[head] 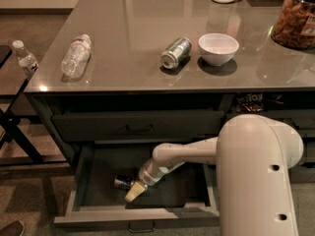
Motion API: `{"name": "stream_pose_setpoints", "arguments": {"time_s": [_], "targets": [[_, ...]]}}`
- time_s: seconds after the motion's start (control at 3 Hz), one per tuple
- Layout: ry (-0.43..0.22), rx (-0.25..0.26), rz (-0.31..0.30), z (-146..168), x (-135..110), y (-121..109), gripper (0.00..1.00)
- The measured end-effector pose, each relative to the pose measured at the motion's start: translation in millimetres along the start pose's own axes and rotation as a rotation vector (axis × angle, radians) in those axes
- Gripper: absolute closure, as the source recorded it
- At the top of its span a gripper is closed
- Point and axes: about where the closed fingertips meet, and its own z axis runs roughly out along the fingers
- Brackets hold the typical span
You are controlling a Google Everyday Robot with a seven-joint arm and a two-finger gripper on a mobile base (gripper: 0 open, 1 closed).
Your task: Pick redbull can from middle drawer and place on counter
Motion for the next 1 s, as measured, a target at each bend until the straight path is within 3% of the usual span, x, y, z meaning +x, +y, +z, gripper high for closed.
{"name": "stream_pose_setpoints", "arguments": {"time_s": [0.33,1.0], "targets": [[0.000,0.000,0.000,0.0,0.0,0.0,0.48],[0.000,0.000,0.000,0.1,0.0,0.1,0.95]]}}
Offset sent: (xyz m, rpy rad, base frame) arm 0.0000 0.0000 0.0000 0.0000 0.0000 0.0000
